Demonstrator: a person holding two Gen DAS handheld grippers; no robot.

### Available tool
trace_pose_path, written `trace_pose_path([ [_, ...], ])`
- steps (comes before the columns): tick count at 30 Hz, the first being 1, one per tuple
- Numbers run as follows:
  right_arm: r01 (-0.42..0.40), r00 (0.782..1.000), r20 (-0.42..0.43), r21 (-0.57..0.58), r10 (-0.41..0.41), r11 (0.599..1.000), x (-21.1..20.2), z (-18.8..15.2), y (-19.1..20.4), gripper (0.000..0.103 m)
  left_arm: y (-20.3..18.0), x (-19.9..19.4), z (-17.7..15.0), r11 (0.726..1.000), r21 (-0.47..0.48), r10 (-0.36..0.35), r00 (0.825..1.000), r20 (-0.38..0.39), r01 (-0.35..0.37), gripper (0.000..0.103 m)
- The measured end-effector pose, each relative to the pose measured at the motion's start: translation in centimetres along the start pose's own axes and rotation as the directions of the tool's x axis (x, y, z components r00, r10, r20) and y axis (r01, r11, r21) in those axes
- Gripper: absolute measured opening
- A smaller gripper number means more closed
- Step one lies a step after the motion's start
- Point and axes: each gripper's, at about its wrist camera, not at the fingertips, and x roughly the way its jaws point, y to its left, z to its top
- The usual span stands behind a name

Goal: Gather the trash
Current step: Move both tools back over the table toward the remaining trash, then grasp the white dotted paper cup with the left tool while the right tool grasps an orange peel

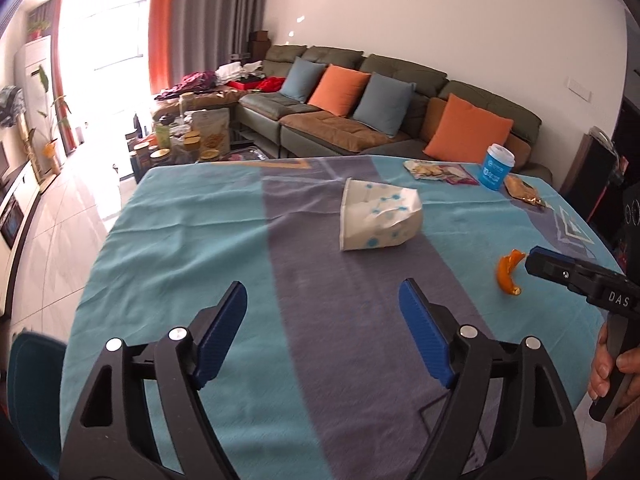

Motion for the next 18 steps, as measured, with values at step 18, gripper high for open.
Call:
trace_pose_path([
  [18,0.034,0.998,-0.054,0.135,-0.027,0.990,0.7,-0.8,-5.5,0.055,-3.4,10.7,5.3,0.998,0.018,-0.049,0.990,-0.134,0.052,0.091],
])
